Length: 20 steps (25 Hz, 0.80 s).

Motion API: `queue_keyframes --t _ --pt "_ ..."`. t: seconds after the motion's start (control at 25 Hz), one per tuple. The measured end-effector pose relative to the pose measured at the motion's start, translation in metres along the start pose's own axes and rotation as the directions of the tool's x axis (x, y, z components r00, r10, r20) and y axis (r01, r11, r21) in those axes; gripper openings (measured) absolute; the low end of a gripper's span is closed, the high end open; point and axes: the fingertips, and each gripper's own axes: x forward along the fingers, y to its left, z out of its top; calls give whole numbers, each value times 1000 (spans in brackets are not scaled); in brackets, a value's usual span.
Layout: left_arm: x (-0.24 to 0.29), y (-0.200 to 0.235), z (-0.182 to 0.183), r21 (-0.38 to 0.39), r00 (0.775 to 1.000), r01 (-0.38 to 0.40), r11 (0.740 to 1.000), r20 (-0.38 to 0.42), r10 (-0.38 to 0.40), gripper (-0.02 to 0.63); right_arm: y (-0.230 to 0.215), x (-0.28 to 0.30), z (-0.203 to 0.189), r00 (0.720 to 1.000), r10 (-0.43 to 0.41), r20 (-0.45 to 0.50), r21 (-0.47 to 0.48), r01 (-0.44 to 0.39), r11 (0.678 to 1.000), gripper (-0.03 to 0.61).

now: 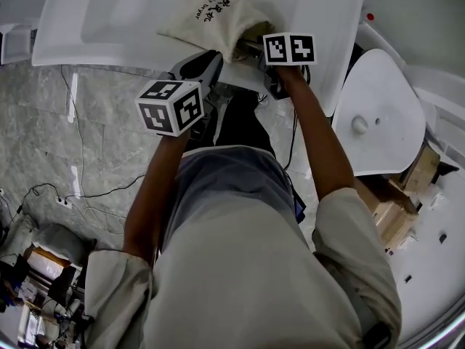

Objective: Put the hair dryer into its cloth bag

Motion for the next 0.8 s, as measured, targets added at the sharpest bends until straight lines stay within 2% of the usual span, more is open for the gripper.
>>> queue_keyframes --t 0.32,0.68,0.8 --pt "-4 -14 5 38 1000 28 999 -3 -27 31 5 -21 1 998 9 58 25 -11 1000 209" --pt "-14 -21 13 104 999 32 994 2 -32 31 16 -46 0 992 39 116 49 -45 998 185" --pt "-20 -21 11 105 999 40 994 3 -40 31 21 -55 1 988 40 148 53 -48 997 178"
